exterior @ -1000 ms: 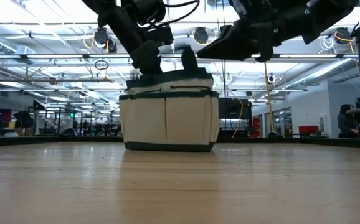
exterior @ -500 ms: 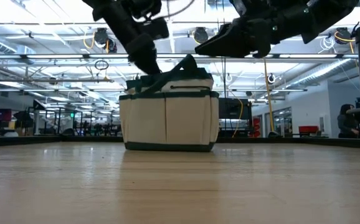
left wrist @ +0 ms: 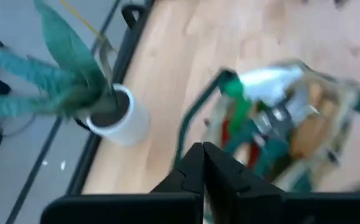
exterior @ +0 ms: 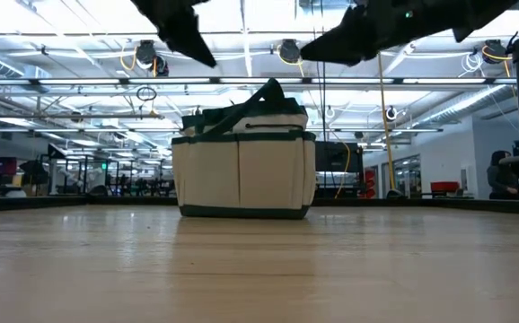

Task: Pick & Place Garden tools in Gardening bag
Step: Return to Home Position

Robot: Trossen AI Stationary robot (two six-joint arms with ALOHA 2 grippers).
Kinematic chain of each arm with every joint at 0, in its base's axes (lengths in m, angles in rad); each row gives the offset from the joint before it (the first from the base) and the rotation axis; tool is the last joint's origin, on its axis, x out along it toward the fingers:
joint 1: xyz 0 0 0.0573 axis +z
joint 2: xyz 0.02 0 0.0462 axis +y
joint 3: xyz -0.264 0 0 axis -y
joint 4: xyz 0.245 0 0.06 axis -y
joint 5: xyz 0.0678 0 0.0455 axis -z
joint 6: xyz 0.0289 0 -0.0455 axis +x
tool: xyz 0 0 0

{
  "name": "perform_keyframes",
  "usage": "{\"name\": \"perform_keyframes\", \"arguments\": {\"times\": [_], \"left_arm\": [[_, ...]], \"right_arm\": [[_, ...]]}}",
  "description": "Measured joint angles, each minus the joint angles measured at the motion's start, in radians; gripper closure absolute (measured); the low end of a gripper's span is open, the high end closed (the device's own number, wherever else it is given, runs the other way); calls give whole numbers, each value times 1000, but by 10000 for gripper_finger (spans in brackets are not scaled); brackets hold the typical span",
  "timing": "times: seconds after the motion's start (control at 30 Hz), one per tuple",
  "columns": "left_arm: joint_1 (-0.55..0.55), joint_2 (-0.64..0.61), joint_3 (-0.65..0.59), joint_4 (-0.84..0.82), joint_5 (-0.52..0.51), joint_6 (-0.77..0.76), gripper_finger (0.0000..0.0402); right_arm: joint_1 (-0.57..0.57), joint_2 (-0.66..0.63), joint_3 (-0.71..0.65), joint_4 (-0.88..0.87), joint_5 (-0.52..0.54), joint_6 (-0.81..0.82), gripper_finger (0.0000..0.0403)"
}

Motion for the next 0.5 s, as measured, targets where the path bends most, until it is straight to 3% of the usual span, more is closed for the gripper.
{"name": "perform_keyframes", "arguments": {"times": [0.17, 0.37, 0.5], "left_arm": [[-23, -76, -4, -40, -5, -16, 390], [-44, -205, -67, -43, -93, -18, 390], [-49, -322, -157, -28, -127, -57, 389]], "right_arm": [[0, -76, 0, -93, 0, 38, 338], [1, -160, 0, -216, 0, 6, 394], [8, -209, 0, -279, 2, 0, 397]]}}
